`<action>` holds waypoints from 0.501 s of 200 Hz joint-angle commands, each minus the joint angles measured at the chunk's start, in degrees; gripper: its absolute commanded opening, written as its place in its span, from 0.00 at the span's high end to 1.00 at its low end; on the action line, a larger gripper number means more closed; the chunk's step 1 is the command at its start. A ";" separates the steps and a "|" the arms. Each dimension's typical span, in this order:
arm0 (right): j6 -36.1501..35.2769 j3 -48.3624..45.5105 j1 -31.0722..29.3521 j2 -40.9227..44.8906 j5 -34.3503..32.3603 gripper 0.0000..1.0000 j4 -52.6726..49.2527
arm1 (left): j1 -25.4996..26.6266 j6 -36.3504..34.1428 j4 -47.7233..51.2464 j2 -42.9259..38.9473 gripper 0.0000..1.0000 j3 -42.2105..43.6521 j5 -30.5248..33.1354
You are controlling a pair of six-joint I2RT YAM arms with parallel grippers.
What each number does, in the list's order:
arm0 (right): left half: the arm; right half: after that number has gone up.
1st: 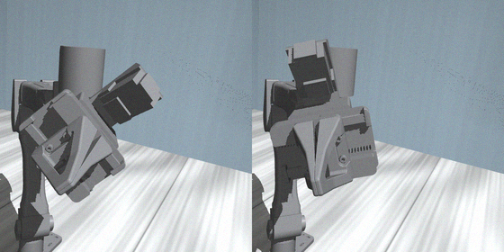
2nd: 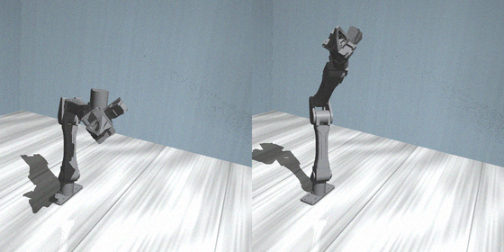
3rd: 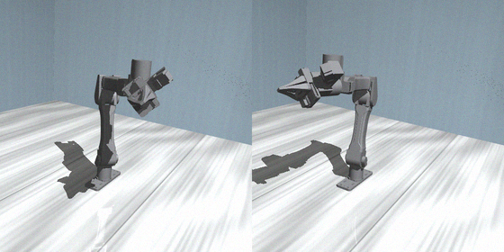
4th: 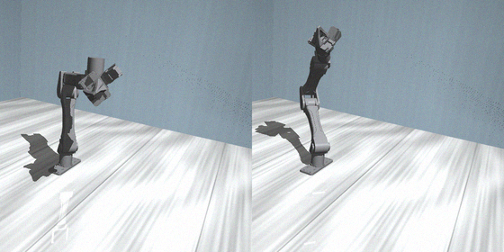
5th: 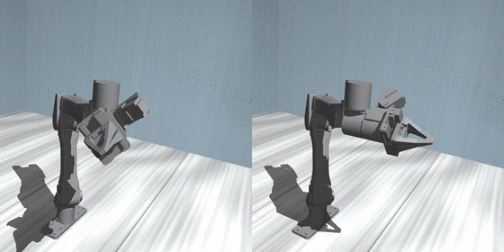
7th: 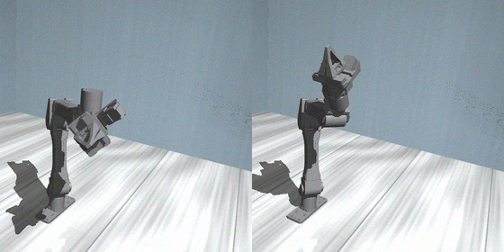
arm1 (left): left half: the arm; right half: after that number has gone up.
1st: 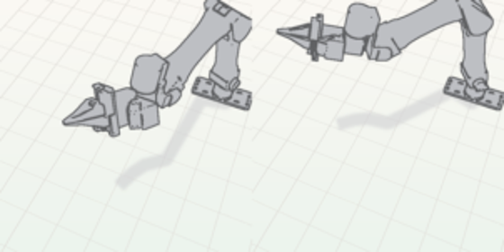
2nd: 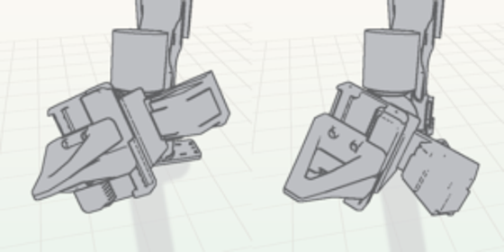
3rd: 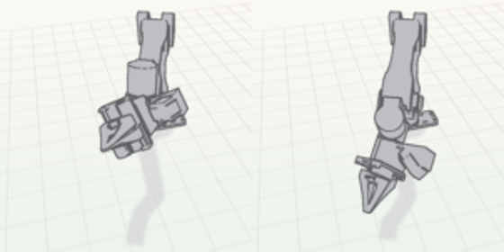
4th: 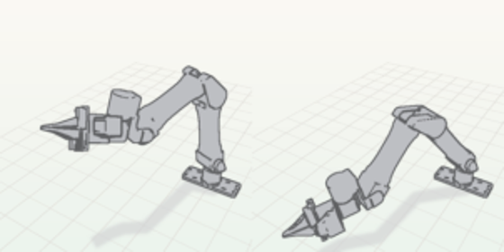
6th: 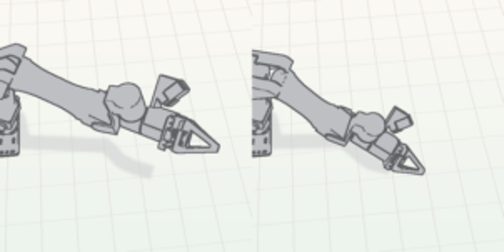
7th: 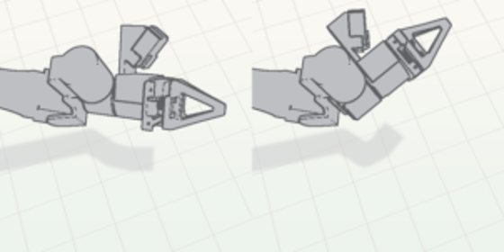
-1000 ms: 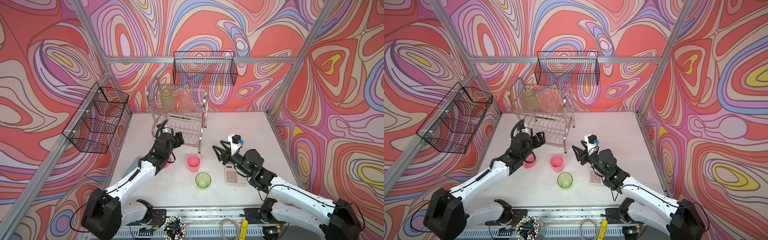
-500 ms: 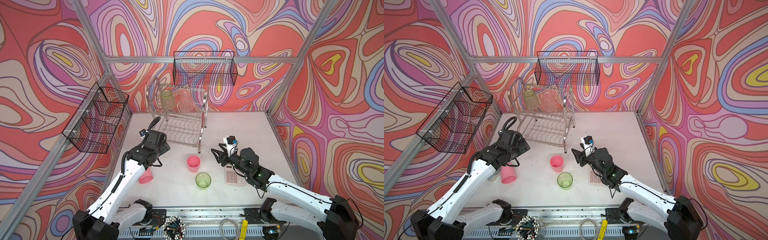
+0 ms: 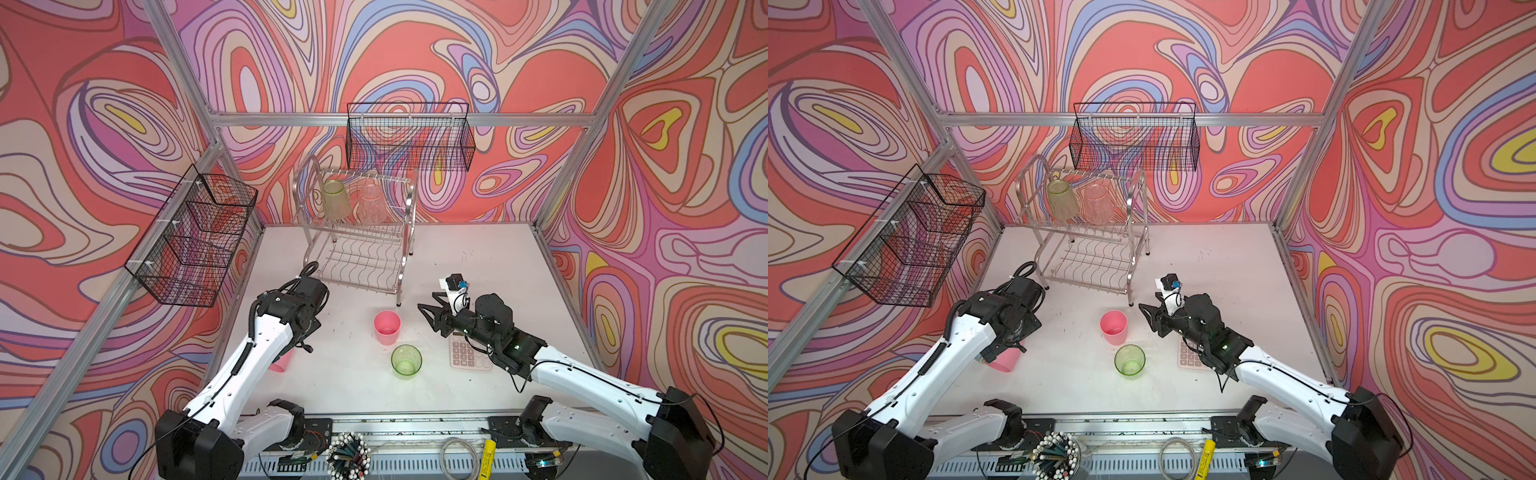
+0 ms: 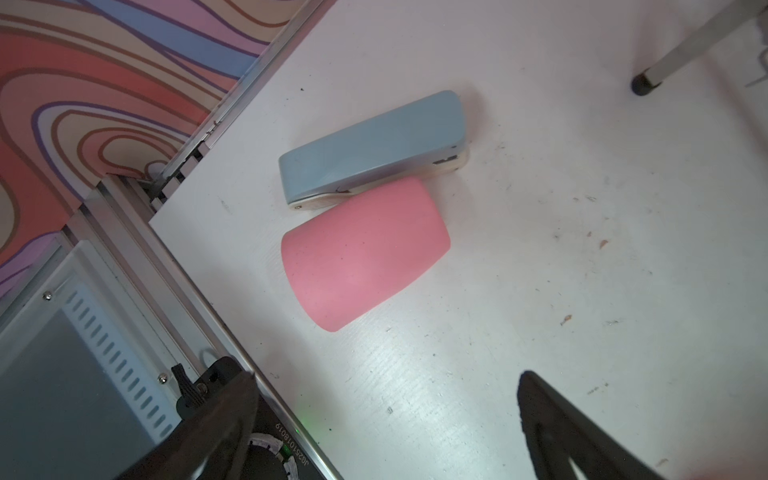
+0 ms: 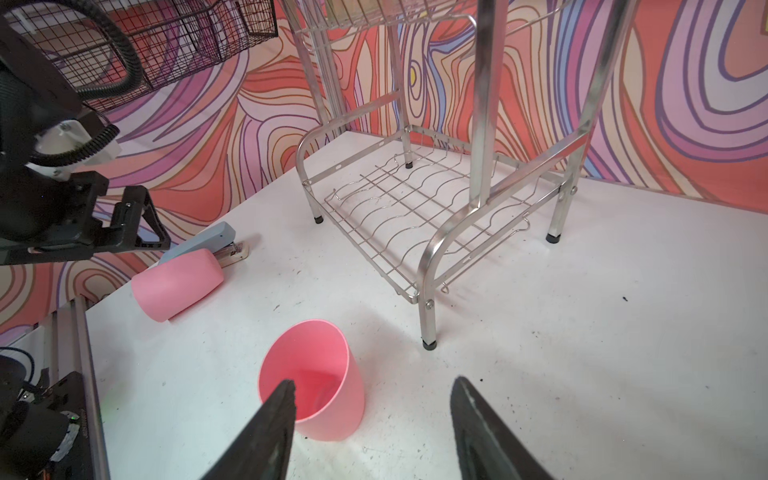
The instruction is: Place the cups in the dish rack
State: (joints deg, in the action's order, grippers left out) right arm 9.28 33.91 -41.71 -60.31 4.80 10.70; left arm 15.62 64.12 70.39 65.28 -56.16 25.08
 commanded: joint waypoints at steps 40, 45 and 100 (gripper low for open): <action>0.13 -0.41 -0.24 0.87 1.14 0.38 0.99 | -5.57 7.02 -3.15 -2.15 0.02 6.17 -8.15; 0.04 -0.49 -0.24 0.90 1.18 0.38 0.85 | -5.72 8.00 -3.70 -2.89 0.03 6.84 -9.42; -0.23 -1.47 -0.15 0.49 1.86 0.38 1.93 | -6.33 9.67 -4.34 -9.90 0.07 10.69 -11.02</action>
State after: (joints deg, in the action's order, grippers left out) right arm 9.28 33.69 -41.71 -60.29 5.93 11.05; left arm 10.22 71.68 65.19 56.84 -47.00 14.55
